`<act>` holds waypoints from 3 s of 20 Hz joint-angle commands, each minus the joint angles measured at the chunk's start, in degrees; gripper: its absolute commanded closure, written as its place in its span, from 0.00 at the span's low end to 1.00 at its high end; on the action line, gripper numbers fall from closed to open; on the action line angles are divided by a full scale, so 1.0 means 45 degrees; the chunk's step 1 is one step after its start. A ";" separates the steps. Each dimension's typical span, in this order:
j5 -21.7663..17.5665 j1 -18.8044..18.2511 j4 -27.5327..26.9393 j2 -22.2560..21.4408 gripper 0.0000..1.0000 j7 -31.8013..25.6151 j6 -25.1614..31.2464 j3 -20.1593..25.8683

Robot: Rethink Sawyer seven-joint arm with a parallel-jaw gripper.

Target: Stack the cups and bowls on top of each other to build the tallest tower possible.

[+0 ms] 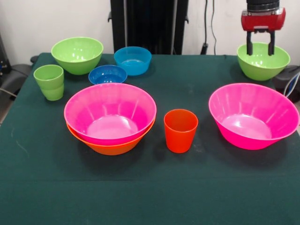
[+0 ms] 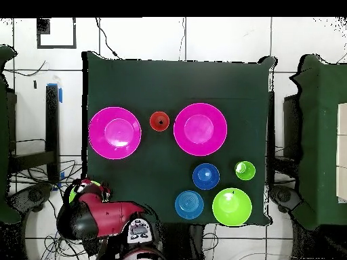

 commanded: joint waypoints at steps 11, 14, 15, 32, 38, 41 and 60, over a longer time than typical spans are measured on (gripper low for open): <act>-0.1330 -0.0897 0.0397 0.1560 0.00 0.1447 -0.0308 0.0084; -0.1748 -0.1127 0.0355 0.1803 0.00 0.1400 -0.0514 0.0009; -0.1832 -0.1102 0.0330 0.1895 0.00 0.1449 -0.0629 -0.0041; -0.2089 -0.0635 -0.0191 0.3334 0.00 0.2166 -0.2027 0.0001; -0.1788 -0.0485 -0.0288 0.3322 0.00 0.2236 -0.1965 0.0192; -0.1572 -0.0503 0.0118 0.2465 0.00 0.2308 -0.1262 0.0434; -0.1079 -0.0586 0.1632 -0.0752 0.00 0.2415 0.1366 0.0844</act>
